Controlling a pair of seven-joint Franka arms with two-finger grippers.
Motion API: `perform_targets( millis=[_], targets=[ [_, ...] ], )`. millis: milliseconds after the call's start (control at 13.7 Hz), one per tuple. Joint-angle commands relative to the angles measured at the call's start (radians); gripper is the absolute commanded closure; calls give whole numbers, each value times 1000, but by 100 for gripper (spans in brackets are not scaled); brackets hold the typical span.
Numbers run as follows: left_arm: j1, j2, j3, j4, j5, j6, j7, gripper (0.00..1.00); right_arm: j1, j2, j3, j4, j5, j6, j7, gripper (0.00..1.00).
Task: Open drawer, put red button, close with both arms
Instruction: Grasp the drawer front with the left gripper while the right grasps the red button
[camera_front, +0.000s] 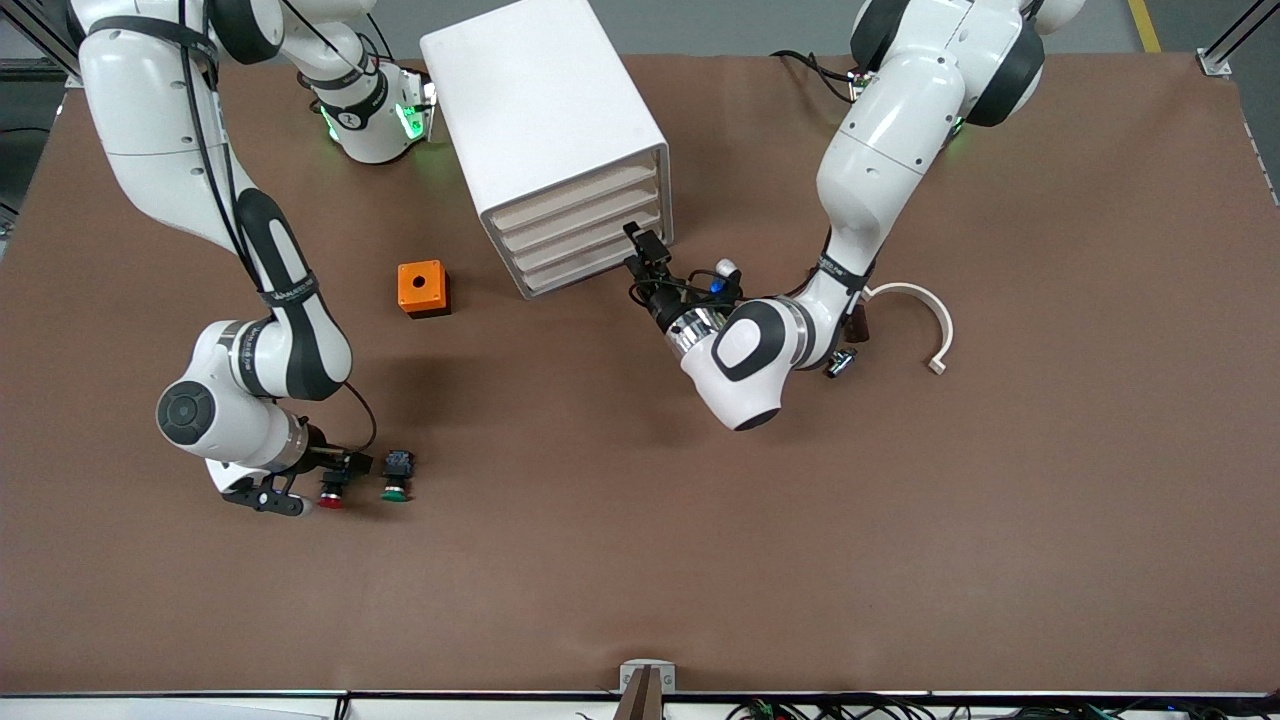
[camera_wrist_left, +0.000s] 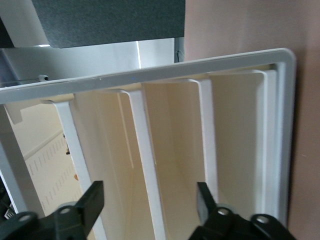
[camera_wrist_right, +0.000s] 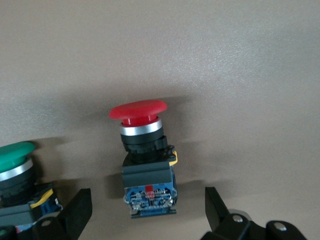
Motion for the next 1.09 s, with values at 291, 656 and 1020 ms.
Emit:
perform_targets(
  millis=[291, 656, 1020],
  targets=[
    [-31, 4, -9, -1, -13, -29, -48, 54, 6, 37, -3, 61, -30, -7, 21, 14],
    [-56, 10, -9, -15, -11, -35, -92, 58, 6, 38, -3, 70, -53, -10, 18, 52],
    [-92, 12, -9, -24, -7, -36, -106, 65, 4, 22, -3, 70, -46, -34, 26, 100]
  ],
)
